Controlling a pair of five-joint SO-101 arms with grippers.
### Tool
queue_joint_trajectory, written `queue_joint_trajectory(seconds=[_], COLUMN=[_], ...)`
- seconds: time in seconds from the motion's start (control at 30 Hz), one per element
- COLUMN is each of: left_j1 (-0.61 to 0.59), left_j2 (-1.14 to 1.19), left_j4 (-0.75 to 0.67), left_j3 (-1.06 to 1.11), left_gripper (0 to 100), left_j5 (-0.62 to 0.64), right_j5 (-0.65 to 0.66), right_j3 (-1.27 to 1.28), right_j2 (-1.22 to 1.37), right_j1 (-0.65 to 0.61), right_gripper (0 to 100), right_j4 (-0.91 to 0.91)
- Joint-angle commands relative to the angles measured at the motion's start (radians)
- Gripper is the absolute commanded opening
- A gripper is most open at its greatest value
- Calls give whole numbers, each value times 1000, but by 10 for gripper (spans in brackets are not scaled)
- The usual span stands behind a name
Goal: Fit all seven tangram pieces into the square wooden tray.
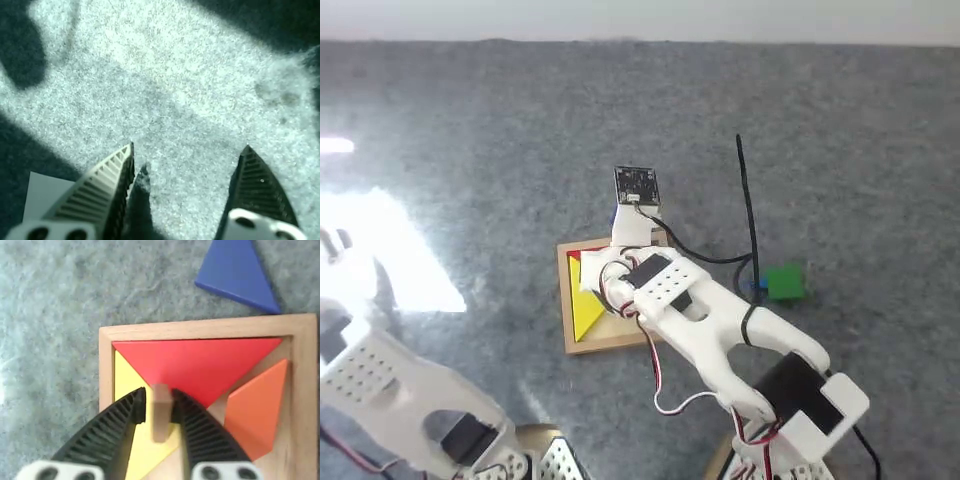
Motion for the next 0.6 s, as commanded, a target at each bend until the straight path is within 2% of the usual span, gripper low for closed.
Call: queue_joint_trajectory(seconds=[0.0, 0.1, 0.17, 0.27, 0.4, 0.57], left_j1=[2, 2, 2, 2, 2, 11], left_j2=[-25, -23, -21, -21, -21, -18], left_j4=[-17, -17, -18, -18, -18, -15], left_j3=[-18, -18, -18, -18, -18, -18], left_gripper=[317, 317, 317, 317, 317, 317], left_j5=[-8, -8, -8, -8, -8, -8], right_j5=[-11, -11, -11, -5, 12, 173], right_j3=[-58, -58, -58, -61, -95, -144], right_j2=[-10, -10, -10, -13, -85, -209], right_j1=[-33, -31, -31, -31, -31, -39], right_gripper=[268, 384, 421, 403, 346, 307], right_j4=[33, 44, 45, 61, 176, 220])
